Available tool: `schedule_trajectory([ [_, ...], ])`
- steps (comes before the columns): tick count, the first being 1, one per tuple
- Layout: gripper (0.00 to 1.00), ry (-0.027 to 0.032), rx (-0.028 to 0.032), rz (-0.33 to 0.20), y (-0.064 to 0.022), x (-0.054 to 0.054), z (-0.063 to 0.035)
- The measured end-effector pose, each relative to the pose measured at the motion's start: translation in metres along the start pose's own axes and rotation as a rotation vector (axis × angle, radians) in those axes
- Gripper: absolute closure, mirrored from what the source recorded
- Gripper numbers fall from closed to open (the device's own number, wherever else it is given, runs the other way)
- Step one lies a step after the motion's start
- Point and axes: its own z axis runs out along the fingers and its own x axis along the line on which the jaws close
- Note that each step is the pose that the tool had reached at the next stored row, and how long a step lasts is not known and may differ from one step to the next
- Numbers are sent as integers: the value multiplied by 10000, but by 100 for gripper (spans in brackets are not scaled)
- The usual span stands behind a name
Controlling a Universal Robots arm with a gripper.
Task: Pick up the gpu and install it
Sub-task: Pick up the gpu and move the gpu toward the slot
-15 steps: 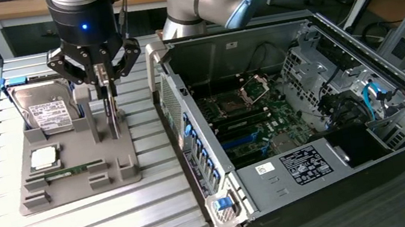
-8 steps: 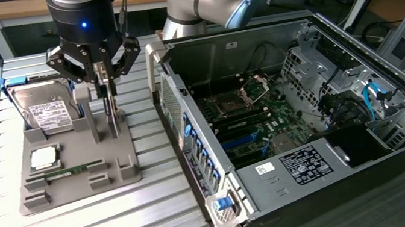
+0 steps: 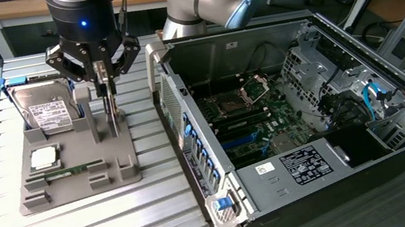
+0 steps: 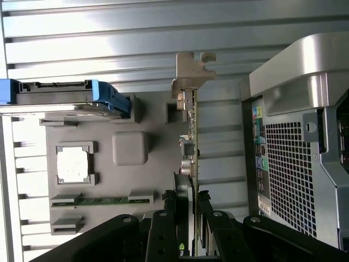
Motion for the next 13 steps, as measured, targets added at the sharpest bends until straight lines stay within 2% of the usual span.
schedule_trajectory([
  [5,73,2,-30,1,1,-1,-15],
  [13,73,10,-115,4,2,-1,-33],
])
